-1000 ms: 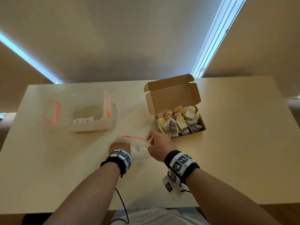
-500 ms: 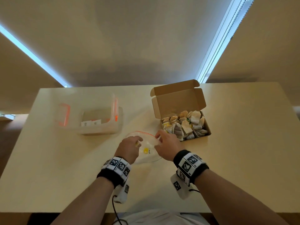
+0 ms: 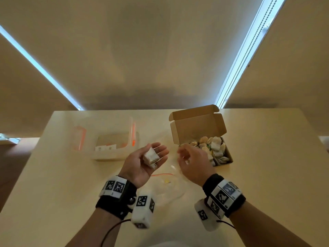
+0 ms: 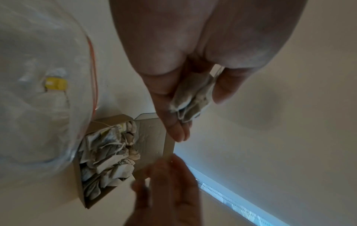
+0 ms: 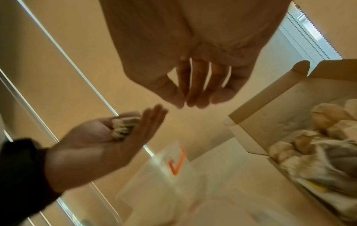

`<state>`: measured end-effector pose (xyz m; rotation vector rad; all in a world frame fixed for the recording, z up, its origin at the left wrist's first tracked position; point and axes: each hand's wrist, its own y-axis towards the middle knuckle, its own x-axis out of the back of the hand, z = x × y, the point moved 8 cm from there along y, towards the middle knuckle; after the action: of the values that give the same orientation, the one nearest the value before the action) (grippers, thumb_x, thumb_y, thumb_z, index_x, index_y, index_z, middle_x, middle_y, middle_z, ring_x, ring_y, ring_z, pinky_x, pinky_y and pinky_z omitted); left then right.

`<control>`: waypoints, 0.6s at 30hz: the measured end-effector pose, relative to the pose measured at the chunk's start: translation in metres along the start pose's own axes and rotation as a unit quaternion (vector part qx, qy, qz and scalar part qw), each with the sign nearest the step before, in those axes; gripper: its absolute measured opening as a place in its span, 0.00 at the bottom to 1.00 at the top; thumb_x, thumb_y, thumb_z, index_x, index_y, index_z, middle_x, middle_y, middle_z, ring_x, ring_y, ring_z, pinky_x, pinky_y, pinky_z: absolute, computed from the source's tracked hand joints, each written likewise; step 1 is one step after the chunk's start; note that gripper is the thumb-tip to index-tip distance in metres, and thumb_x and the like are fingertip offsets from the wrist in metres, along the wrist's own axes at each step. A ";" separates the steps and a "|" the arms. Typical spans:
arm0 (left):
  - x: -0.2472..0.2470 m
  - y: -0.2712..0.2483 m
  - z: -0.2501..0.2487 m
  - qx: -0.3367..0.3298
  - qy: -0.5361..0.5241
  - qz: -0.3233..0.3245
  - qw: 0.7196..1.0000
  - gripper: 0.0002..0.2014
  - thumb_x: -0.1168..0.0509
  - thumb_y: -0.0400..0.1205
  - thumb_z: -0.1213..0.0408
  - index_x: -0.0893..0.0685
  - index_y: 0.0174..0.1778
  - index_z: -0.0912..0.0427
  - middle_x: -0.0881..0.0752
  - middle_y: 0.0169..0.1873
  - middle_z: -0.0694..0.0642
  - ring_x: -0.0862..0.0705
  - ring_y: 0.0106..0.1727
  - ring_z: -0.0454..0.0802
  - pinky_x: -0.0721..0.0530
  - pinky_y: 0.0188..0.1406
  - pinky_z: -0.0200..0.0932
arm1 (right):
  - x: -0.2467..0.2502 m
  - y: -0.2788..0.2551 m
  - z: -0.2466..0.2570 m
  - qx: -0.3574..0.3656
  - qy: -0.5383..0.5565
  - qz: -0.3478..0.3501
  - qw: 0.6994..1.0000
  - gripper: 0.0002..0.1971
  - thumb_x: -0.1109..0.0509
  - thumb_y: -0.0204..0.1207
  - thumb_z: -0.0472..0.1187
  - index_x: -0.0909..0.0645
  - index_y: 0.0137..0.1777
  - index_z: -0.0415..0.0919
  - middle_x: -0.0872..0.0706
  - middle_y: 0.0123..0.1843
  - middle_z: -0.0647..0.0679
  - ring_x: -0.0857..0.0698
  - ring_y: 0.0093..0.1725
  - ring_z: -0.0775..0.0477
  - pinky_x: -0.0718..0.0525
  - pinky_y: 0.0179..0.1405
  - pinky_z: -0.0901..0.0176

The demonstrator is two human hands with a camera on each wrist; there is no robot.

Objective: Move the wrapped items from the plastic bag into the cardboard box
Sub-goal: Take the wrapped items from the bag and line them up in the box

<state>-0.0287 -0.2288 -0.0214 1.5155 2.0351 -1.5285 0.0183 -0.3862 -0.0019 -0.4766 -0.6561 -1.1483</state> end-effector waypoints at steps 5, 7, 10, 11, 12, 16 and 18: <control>-0.020 -0.001 0.002 -0.016 0.117 0.011 0.993 0.18 0.45 0.90 0.60 0.20 0.65 0.71 0.12 0.55 0.67 0.11 0.52 0.59 0.10 0.51 0.53 | 0.014 -0.007 0.057 0.133 0.059 -0.049 0.988 0.13 0.22 0.72 0.49 0.17 0.54 0.47 0.16 0.42 0.61 0.18 0.38 0.61 0.20 0.38 0.73; -0.032 -0.005 0.006 -0.011 0.164 0.034 0.986 0.23 0.45 0.89 0.54 0.20 0.65 0.72 0.12 0.52 0.67 0.12 0.52 0.59 0.10 0.49 0.53 | 0.007 -0.006 0.061 0.120 0.035 -0.032 0.992 0.21 0.22 0.70 0.53 0.18 0.61 0.49 0.15 0.46 0.60 0.16 0.40 0.61 0.16 0.41 0.69; -0.038 -0.005 0.007 -0.023 0.216 0.044 0.975 0.31 0.44 0.85 0.46 0.22 0.65 0.76 0.13 0.57 0.71 0.12 0.58 0.62 0.13 0.58 0.58 | 0.008 -0.002 0.051 0.071 0.082 -0.035 0.993 0.17 0.21 0.73 0.50 0.16 0.59 0.47 0.12 0.46 0.59 0.13 0.41 0.62 0.12 0.42 0.67; -0.038 -0.005 0.006 -0.028 0.230 0.046 0.972 0.33 0.43 0.84 0.45 0.23 0.65 0.78 0.15 0.58 0.73 0.13 0.60 0.65 0.15 0.62 0.61 | 0.009 -0.001 0.045 0.045 0.110 -0.028 0.993 0.15 0.22 0.74 0.50 0.15 0.57 0.47 0.11 0.45 0.59 0.12 0.42 0.63 0.12 0.43 0.68; -0.037 -0.004 0.005 -0.030 0.238 0.050 0.969 0.33 0.41 0.83 0.45 0.23 0.66 0.78 0.15 0.59 0.73 0.14 0.62 0.66 0.16 0.63 0.62 | 0.009 0.000 0.039 0.015 0.135 -0.017 0.991 0.14 0.23 0.75 0.51 0.15 0.56 0.47 0.10 0.45 0.59 0.12 0.43 0.64 0.12 0.44 0.69; -0.033 -0.003 0.003 -0.023 0.240 0.045 0.969 0.19 0.37 0.84 0.61 0.20 0.66 0.70 0.14 0.59 0.72 0.11 0.53 0.62 0.11 0.50 0.54 | 0.011 -0.001 0.020 -0.072 0.194 0.000 0.978 0.09 0.22 0.74 0.51 0.14 0.50 0.50 0.10 0.44 0.58 0.11 0.45 0.62 0.12 0.46 0.66; -0.034 -0.003 0.003 -0.020 0.241 0.047 0.969 0.13 0.38 0.86 0.67 0.18 0.64 0.68 0.12 0.53 0.68 0.11 0.50 0.60 0.10 0.48 0.54 | 0.012 -0.002 0.014 -0.090 0.205 -0.004 0.975 0.09 0.21 0.72 0.50 0.14 0.48 0.49 0.09 0.43 0.56 0.11 0.45 0.59 0.10 0.47 0.60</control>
<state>-0.0164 -0.2516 0.0009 2.0959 2.1689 -1.1542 0.0162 -0.3857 0.0162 -0.3721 -0.1967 -1.2731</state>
